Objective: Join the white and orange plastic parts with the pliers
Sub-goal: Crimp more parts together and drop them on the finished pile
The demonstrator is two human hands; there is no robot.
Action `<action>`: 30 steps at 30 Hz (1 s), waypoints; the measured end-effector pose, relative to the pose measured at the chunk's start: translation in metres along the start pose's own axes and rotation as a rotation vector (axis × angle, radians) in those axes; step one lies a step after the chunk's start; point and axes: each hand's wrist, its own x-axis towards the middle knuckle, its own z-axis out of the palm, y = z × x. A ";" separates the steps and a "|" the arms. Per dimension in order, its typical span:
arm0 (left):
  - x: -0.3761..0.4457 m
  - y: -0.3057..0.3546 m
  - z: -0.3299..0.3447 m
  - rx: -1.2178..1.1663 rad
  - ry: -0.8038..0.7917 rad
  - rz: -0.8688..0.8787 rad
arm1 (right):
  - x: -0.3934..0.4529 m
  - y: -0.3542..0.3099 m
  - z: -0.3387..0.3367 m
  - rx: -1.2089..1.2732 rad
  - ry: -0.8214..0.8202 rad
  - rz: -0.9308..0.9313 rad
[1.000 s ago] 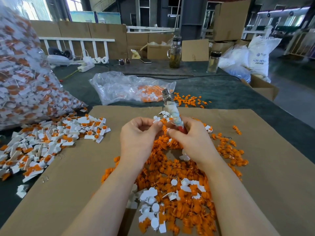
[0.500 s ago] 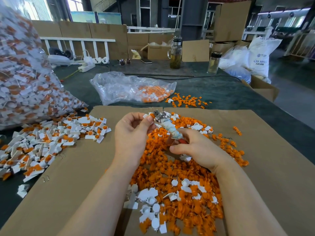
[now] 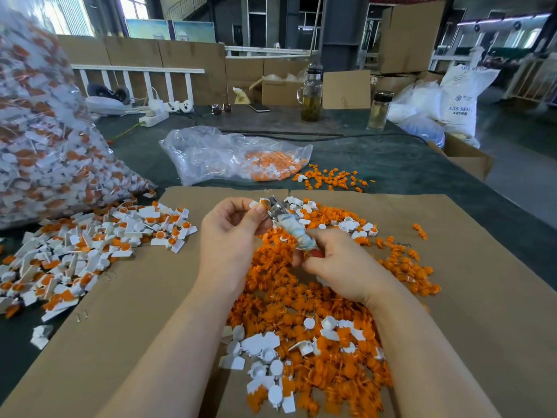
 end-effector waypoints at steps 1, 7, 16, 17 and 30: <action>0.001 -0.001 -0.001 -0.014 0.000 -0.016 | 0.001 0.000 0.001 -0.014 0.001 0.004; 0.006 -0.003 -0.007 -0.129 -0.031 -0.147 | 0.002 -0.001 0.005 -0.084 0.061 0.017; 0.037 0.001 -0.058 -0.757 0.450 -0.526 | 0.006 0.011 0.004 -0.236 0.267 0.042; 0.039 0.001 -0.063 -0.815 0.495 -0.532 | 0.007 0.012 0.005 -0.246 0.277 0.047; 0.048 -0.004 -0.086 -1.040 0.630 -0.393 | 0.008 0.022 -0.005 -0.219 0.505 0.197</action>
